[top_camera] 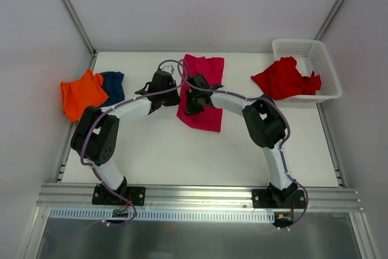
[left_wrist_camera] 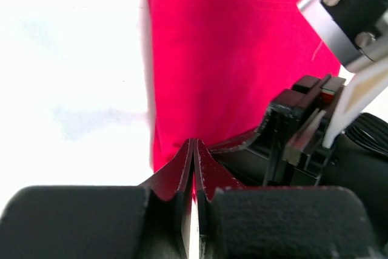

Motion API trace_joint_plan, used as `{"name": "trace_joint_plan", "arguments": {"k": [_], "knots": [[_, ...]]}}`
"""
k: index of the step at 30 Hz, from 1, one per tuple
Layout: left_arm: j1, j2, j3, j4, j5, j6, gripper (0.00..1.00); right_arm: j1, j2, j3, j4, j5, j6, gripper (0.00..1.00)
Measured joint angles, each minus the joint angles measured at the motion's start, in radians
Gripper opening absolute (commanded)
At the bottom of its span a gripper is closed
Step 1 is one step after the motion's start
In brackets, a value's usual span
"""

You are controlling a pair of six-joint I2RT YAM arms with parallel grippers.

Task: Fold and stack the t-shirts
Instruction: Fold the tshirt

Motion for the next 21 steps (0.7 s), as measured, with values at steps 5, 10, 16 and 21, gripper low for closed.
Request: {"name": "trace_joint_plan", "arguments": {"k": [5,10,16,21], "knots": [[0.005,-0.001,-0.003,-0.019,-0.007,0.013,0.0,0.001,0.0,0.0,0.0,0.002,0.0,0.0],[0.005,-0.013,-0.059,-0.02,-0.008,0.006,0.0,0.001,0.0,0.0,0.0,0.003,0.0,0.01],[0.005,-0.013,-0.083,-0.03,-0.006,-0.001,0.0,0.001,0.0,-0.002,0.001,0.003,0.0,0.0],[0.005,-0.013,-0.083,-0.027,-0.006,-0.016,0.0,0.001,0.0,-0.002,0.002,0.003,0.0,0.01]]}}
